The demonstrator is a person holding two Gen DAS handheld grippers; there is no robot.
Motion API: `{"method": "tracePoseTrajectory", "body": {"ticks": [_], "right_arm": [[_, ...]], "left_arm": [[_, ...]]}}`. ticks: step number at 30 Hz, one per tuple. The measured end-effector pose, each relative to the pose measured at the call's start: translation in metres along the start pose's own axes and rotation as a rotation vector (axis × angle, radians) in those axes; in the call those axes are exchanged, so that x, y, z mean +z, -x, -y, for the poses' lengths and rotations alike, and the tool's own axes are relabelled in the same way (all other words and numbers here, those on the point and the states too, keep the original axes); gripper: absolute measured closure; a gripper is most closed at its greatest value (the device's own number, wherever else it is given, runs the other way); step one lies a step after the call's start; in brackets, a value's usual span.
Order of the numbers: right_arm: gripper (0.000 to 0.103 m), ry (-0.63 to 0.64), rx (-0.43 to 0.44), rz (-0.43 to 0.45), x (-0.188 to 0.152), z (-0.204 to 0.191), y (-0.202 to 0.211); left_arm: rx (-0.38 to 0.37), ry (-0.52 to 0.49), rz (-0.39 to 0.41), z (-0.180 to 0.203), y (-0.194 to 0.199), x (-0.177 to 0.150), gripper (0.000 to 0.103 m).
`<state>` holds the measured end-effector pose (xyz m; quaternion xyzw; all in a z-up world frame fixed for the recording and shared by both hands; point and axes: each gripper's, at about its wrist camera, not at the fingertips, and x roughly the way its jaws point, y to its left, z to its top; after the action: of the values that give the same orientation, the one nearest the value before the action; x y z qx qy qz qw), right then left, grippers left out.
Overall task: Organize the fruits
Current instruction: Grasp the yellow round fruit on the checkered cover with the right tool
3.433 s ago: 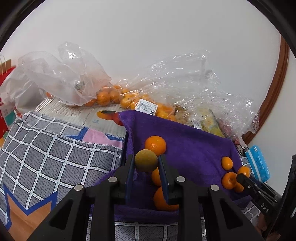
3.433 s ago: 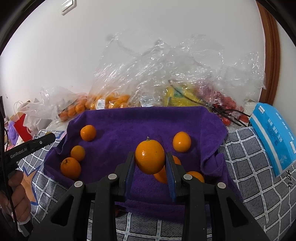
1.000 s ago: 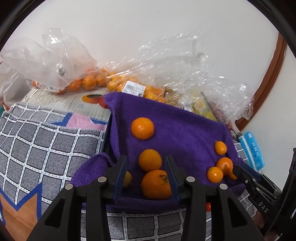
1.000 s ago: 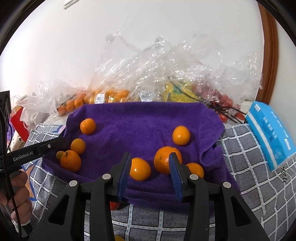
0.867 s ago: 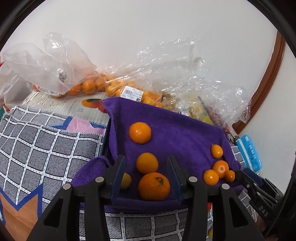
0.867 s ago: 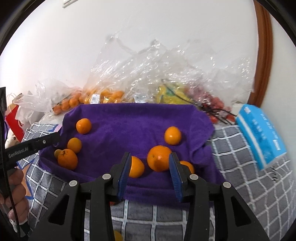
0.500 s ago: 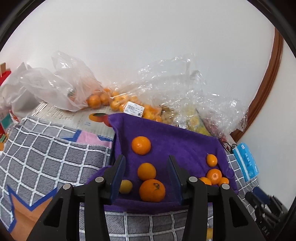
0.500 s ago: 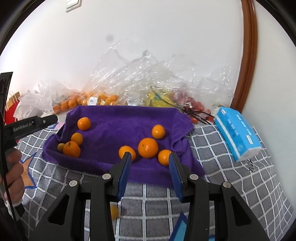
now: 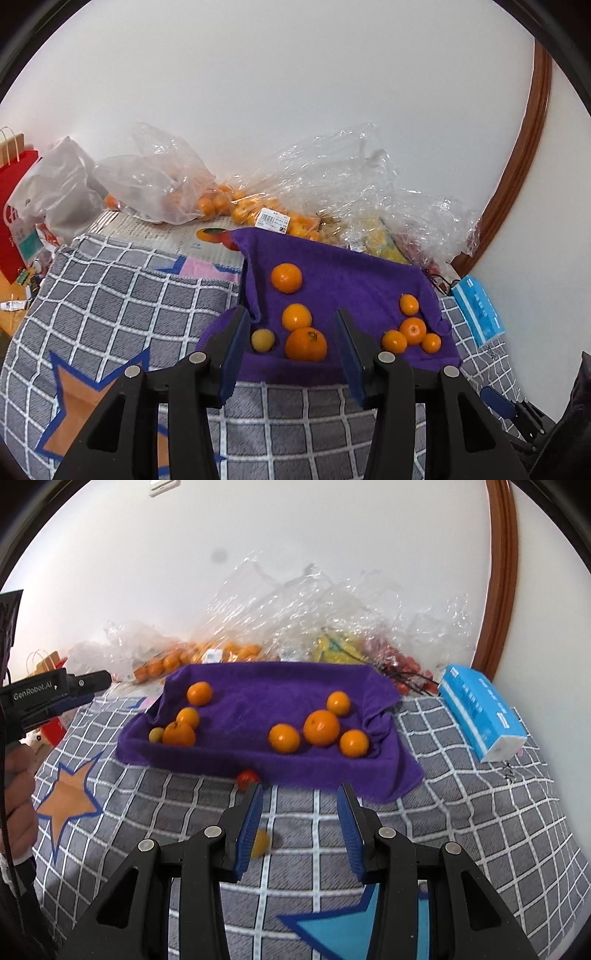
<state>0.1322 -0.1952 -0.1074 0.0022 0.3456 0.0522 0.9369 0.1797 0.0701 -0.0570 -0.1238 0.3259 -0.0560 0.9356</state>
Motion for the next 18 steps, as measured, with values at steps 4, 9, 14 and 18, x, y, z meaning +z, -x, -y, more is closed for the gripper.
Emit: {"method": "tracePoseTrajectory", "body": {"ticks": [4,9,14,18], "right_arm": [[0.061,-0.004,0.013,-0.007,-0.009,0.0,0.002],[0.061,-0.015,0.031,-0.029,-0.02,0.001,-0.002],[0.063,-0.007,0.059,-0.051,-0.025,-0.004,-0.012],[0.064,0.014,0.085,-0.08,-0.03,-0.015,-0.028]], "left_arm": [[0.029,-0.014,-0.015,-0.004,0.006,-0.01,0.057],[0.074,-0.035,-0.076,-0.017,0.0,-0.034,0.057],[0.098,-0.053,-0.128,-0.025,-0.009,-0.057,0.057],[0.095,-0.053,-0.152,-0.03,-0.014,-0.067,0.057]]}}
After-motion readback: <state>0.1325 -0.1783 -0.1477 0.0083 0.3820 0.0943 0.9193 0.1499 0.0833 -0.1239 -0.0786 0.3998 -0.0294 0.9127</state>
